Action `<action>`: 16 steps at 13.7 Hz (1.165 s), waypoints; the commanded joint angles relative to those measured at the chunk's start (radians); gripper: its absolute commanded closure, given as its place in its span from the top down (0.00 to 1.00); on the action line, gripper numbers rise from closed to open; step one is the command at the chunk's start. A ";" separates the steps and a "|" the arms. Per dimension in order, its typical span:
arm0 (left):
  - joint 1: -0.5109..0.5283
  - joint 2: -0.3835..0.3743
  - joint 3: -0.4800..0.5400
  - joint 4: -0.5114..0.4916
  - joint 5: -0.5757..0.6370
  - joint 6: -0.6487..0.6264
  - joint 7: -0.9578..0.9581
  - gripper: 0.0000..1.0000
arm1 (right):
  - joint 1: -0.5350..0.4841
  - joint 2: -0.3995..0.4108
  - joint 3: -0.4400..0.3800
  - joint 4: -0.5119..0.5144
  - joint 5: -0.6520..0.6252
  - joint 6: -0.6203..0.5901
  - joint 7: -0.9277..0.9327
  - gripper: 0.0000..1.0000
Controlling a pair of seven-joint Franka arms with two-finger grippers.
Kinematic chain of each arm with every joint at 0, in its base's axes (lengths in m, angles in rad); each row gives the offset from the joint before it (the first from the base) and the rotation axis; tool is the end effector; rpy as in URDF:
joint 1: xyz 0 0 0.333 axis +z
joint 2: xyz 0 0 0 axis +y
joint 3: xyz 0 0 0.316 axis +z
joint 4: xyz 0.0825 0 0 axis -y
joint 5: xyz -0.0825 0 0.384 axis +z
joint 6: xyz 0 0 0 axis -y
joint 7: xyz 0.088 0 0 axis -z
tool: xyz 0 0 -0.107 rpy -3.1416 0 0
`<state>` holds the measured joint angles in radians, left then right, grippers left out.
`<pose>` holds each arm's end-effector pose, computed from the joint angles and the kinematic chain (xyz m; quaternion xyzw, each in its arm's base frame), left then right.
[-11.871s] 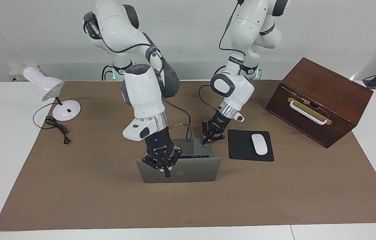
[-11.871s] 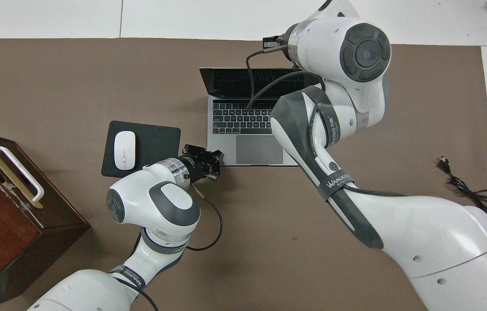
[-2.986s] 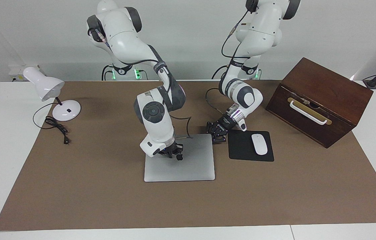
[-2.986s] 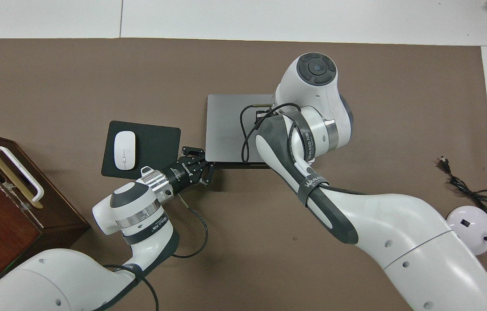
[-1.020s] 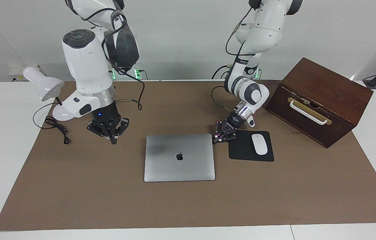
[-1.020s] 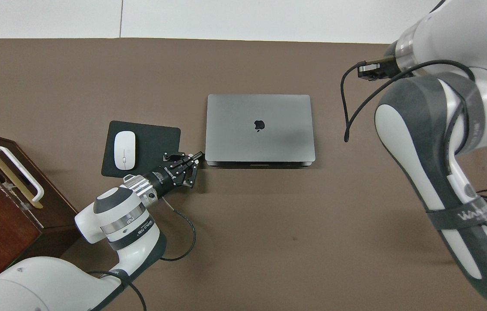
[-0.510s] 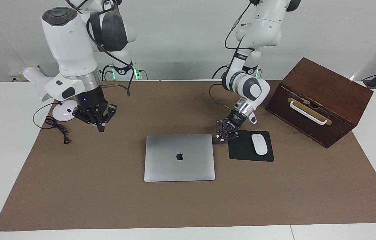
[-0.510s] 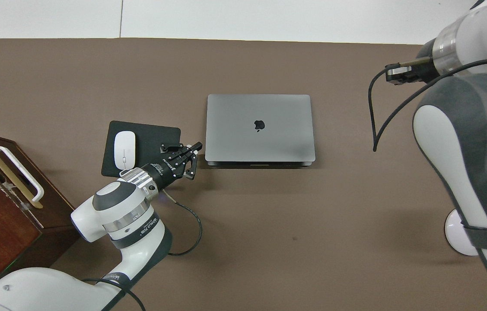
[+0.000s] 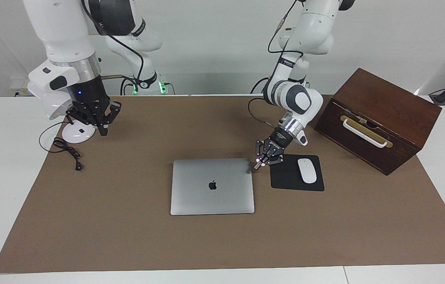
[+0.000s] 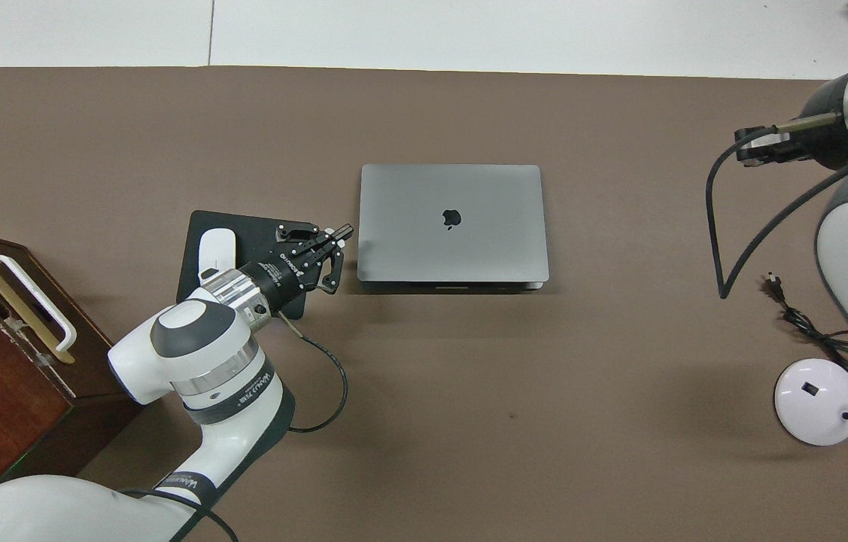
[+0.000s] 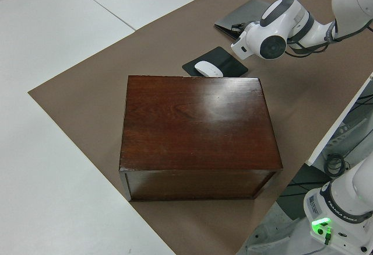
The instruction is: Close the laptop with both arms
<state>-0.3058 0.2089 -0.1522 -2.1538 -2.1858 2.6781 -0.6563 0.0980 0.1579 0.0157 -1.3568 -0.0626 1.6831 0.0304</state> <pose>0.5110 -0.2229 0.3016 0.3710 0.7637 -0.2246 0.4782 0.6114 0.0628 0.6454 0.9951 0.0421 0.0860 0.0239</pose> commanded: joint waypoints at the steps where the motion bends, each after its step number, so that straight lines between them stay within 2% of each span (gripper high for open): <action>1: 0.025 0.004 -0.007 0.061 0.117 0.026 -0.016 0.00 | -0.017 -0.029 0.013 -0.012 0.010 -0.025 -0.029 0.00; 4: 0.028 0.058 -0.009 0.162 0.265 0.126 -0.035 0.00 | -0.015 -0.050 0.018 -0.013 0.010 -0.055 -0.029 0.00; 7: 0.028 0.090 -0.007 0.218 0.378 0.135 -0.036 0.00 | -0.015 -0.078 0.014 -0.015 0.015 -0.095 -0.043 0.00; 10: 0.030 0.119 -0.003 0.285 0.613 0.138 -0.036 0.00 | -0.021 -0.100 0.012 -0.021 0.021 -0.118 -0.049 0.00; 11: 0.036 0.125 0.002 0.290 0.658 0.138 -0.036 0.00 | -0.023 -0.103 0.010 -0.025 0.021 -0.120 -0.058 0.20; 12: 0.048 0.132 0.002 0.302 0.693 0.140 -0.036 0.00 | -0.023 -0.110 0.007 -0.027 0.021 -0.120 -0.070 0.75; 13: 0.065 0.135 0.002 0.317 0.733 0.140 -0.029 0.00 | -0.024 -0.110 0.004 -0.028 0.021 -0.120 -0.070 1.00; 16: 0.074 0.155 0.008 0.347 0.860 0.146 -0.023 0.00 | -0.023 -0.113 -0.020 -0.028 0.023 -0.120 -0.070 1.00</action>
<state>-0.2401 0.3305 -0.1422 -1.8523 -1.3970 2.8049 -0.6845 0.0931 0.0675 0.0034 -1.3598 -0.0594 1.5667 -0.0052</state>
